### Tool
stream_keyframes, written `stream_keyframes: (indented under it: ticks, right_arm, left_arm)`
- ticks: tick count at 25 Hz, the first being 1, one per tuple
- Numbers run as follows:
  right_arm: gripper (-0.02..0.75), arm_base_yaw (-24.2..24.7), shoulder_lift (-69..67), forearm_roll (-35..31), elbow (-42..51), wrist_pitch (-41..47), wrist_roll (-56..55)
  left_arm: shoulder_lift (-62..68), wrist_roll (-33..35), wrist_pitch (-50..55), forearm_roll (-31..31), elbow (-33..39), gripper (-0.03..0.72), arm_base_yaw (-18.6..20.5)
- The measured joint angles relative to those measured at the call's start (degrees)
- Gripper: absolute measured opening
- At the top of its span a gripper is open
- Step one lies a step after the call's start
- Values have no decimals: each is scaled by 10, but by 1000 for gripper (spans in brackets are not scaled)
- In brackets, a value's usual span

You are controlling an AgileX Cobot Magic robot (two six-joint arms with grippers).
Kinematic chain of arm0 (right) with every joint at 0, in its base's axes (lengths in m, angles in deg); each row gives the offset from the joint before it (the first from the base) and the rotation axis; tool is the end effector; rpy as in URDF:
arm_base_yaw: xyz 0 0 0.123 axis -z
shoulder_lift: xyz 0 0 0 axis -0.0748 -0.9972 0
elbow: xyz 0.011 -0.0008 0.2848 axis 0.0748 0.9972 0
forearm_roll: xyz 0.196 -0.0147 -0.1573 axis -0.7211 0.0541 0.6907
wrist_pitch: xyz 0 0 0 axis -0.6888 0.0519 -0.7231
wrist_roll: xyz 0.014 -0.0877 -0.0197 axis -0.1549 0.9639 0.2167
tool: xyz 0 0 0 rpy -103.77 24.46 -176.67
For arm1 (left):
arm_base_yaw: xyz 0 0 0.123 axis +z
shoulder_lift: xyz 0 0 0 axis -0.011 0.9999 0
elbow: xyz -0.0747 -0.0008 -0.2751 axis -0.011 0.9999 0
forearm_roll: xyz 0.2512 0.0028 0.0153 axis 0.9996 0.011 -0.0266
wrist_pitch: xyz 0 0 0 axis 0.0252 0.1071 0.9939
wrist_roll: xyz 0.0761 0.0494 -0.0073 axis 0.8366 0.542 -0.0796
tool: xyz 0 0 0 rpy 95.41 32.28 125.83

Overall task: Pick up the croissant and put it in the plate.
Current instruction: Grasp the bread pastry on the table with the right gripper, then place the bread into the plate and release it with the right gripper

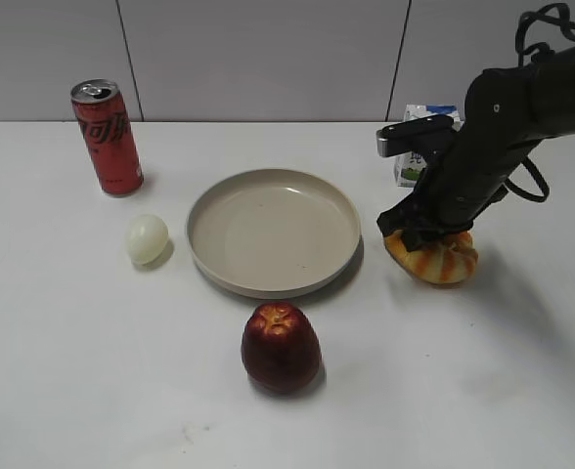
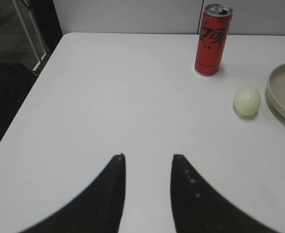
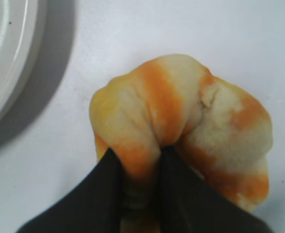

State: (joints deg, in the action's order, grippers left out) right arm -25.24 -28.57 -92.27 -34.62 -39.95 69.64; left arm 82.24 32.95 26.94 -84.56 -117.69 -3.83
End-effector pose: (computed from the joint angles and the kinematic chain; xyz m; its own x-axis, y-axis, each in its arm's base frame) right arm 0.3634 0.1413 0.1470 -0.8716 -0.3411 -0.3520 -0.3704 0.9287 0.0172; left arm -0.0048 -0.0007 0.2789 -0.4219 0.1033 -0.9007 0.0992 0.9928 0.0675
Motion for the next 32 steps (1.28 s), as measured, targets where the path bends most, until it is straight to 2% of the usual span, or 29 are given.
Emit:
stream_keyframes:
  ticks: [5, 9, 12, 18, 23, 25, 27, 29, 30, 32]
  right_arm:
    - [127, 0, 75, -8, -1, 42, 3]
    - [127, -5, 119, -85, -15, 49, 63]
    - [127, -22, 117, -118, -53, 60, 84]
    - [127, -95, 45, -126, -165, 79, 91]
    - [132, -130, -56, -127, -243, 97, 92]
    - [197, -133, -93, -130, -259, 98, 93]
    - [345, -134, -116, -132, -264, 97, 93]
    - [540, -134, -129, -132, -264, 98, 93]
    - [594, -134, -131, -132, -264, 99, 93]
    - [620, -134, -129, -132, -266, 104, 92]
  left_arm:
    - [0, 0, 0, 0, 0, 231, 0]
    - [0, 0, 0, 0, 0, 231, 0]
    - [0, 0, 0, 0, 0, 231, 0]
    - [0, 0, 0, 0, 0, 231, 0]
    - [0, 0, 0, 0, 0, 230, 0]
    - [0, 0, 0, 0, 0, 230, 0]
    - [0, 0, 0, 0, 0, 230, 0]
    - [0, 0, 0, 0, 0, 230, 0]
    - [0, 0, 0, 0, 0, 230, 0]
    - [0, 0, 0, 0, 0, 230, 0]
